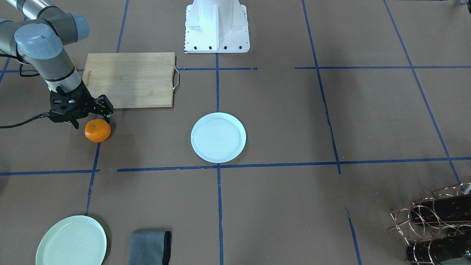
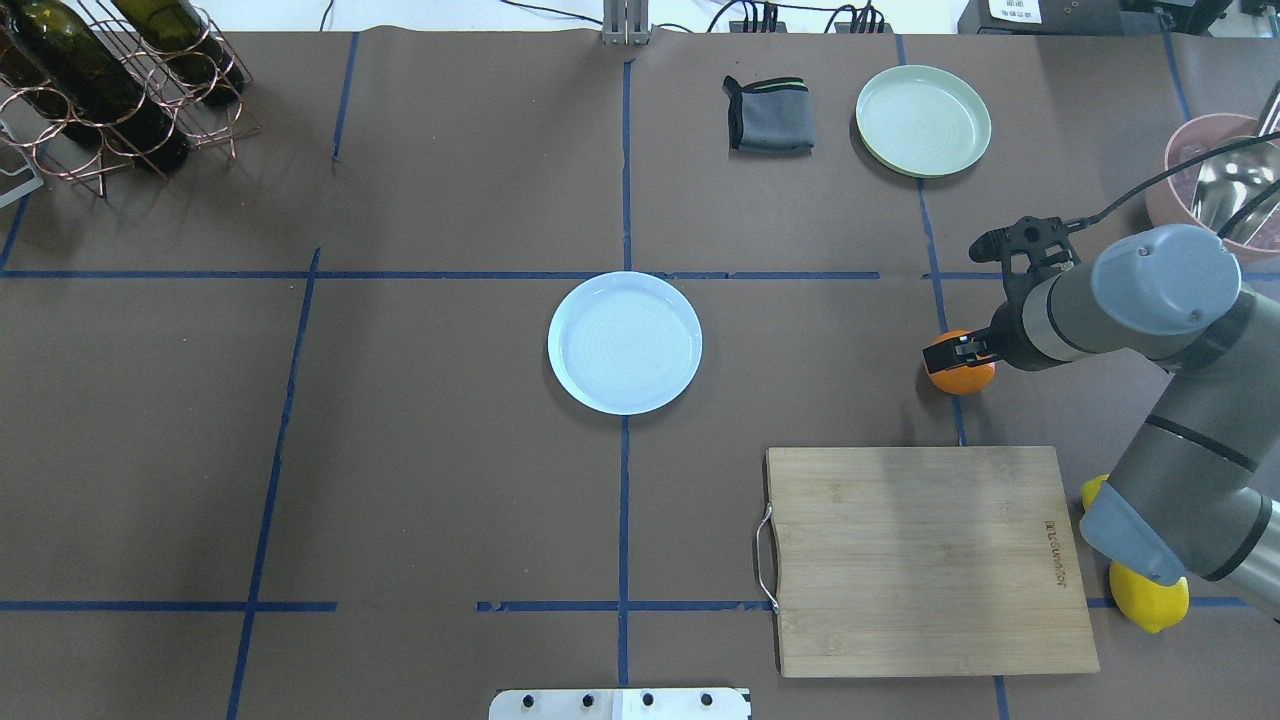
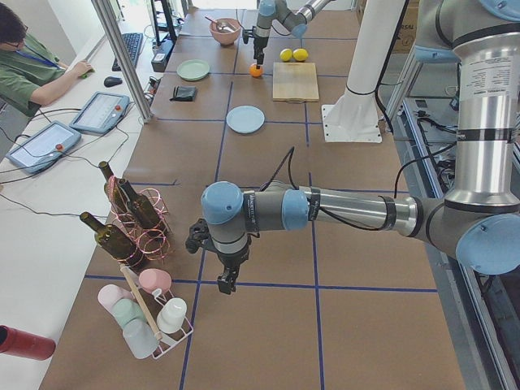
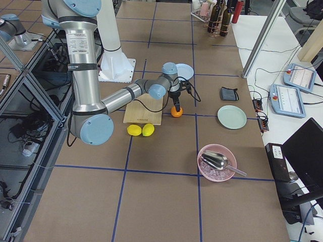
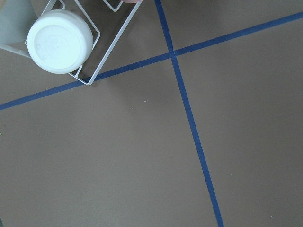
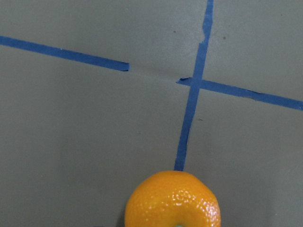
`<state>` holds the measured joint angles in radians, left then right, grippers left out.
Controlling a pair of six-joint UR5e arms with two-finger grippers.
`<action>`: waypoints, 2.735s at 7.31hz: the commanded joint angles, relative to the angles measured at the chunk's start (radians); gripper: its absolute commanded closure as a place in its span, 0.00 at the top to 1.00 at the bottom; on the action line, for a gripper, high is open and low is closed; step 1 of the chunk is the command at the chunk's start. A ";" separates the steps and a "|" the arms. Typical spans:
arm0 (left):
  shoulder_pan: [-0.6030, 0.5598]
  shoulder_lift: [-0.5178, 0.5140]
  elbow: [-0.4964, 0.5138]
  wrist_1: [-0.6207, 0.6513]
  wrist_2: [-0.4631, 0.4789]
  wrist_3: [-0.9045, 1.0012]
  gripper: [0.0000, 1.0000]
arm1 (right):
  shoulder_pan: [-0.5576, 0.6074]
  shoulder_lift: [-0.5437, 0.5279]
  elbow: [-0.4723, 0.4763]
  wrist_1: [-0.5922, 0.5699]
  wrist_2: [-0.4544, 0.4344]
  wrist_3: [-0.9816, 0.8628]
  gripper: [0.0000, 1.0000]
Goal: Pick orange to plate
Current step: 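Lower the right gripper over the orange and close on it, then carry the orange with the right gripper over the light blue plate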
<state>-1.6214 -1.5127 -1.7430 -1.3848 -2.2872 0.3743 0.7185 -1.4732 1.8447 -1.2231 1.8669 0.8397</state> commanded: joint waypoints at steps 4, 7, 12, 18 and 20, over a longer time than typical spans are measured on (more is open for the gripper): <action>0.000 0.000 -0.009 0.001 0.000 0.000 1.00 | -0.036 0.016 -0.062 0.000 -0.031 0.007 1.00; 0.000 0.000 -0.013 0.001 0.002 0.000 1.00 | -0.039 0.019 -0.058 0.000 -0.038 0.009 0.42; 0.000 0.000 -0.018 0.001 0.002 0.000 1.00 | -0.069 0.386 -0.062 -0.284 -0.040 0.154 0.00; 0.000 0.000 -0.021 0.003 0.002 0.000 1.00 | -0.250 0.850 -0.528 -0.352 -0.244 0.441 0.03; 0.000 0.000 -0.021 0.003 0.002 0.000 1.00 | -0.258 0.849 -0.556 -0.349 -0.258 0.441 0.07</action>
<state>-1.6214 -1.5125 -1.7640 -1.3821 -2.2856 0.3743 0.4695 -0.6284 1.3102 -1.5740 1.6185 1.2773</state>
